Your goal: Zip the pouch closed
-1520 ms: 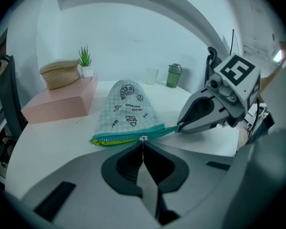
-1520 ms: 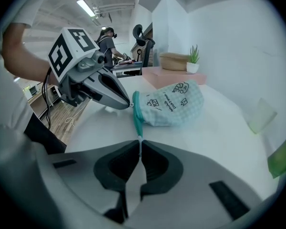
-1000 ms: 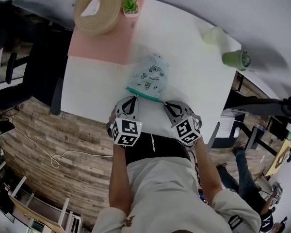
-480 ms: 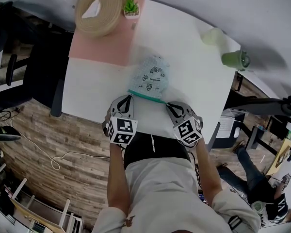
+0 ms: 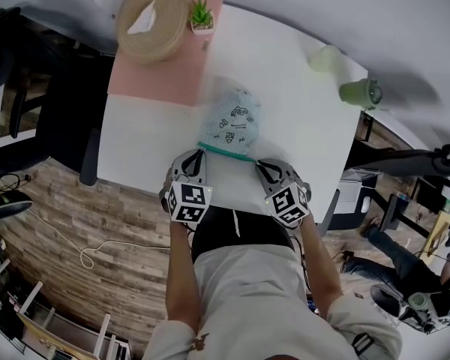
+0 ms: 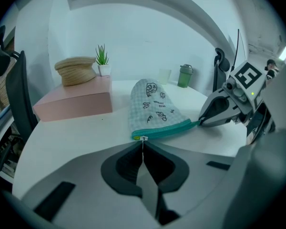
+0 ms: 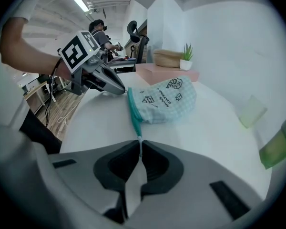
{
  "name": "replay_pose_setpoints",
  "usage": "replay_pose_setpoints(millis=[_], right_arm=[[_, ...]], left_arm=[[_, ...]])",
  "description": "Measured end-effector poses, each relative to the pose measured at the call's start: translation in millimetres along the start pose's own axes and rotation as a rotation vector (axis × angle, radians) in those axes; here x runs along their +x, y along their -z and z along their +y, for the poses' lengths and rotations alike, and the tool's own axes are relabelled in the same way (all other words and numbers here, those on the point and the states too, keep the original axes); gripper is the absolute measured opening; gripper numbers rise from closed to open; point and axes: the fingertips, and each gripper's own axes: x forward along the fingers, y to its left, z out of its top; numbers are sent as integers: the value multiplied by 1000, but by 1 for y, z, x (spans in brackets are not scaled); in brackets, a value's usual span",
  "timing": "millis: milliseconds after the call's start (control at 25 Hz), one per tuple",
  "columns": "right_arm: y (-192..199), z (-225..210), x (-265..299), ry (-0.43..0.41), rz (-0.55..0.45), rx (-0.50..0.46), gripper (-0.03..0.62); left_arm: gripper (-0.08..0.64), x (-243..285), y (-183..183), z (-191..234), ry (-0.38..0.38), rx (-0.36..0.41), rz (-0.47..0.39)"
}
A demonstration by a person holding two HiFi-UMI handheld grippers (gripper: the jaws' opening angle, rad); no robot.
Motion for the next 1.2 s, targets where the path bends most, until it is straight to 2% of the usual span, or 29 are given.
replay_pose_setpoints(millis=[120, 200, 280, 360, 560, 800, 960, 1040, 1200], right_arm=[[0, 1, 1, 19, 6, 8, 29], [0, 2, 0, 24, 10, 22, 58], [-2, 2, -4, 29, 2, 61, 99], [-10, -2, -13, 58, -29, 106, 112], [-42, -16, -43, 173, -163, 178, 166], [-97, -34, -96, 331, -352, 179, 195], [-133, -41, -131, 393, -462, 140, 241], [-152, -44, -152, 415, -536, 120, 287], [-174, -46, -191, 447, -668, 127, 357]], left_arm=[[3, 1, 2, 1, 2, -14, -7], [17, 0, 2, 2, 2, -21, -19], [51, -4, -1, 2, 6, -26, -38], [86, -11, -6, 4, 5, -27, -64], [146, -38, -39, 13, -19, -35, -206], [212, -84, -93, 14, -79, 31, -374], [255, -119, -123, 13, -126, 50, -472], [281, -138, -139, 10, -151, 58, -526], [331, -177, -170, 1, -210, 56, -642]])
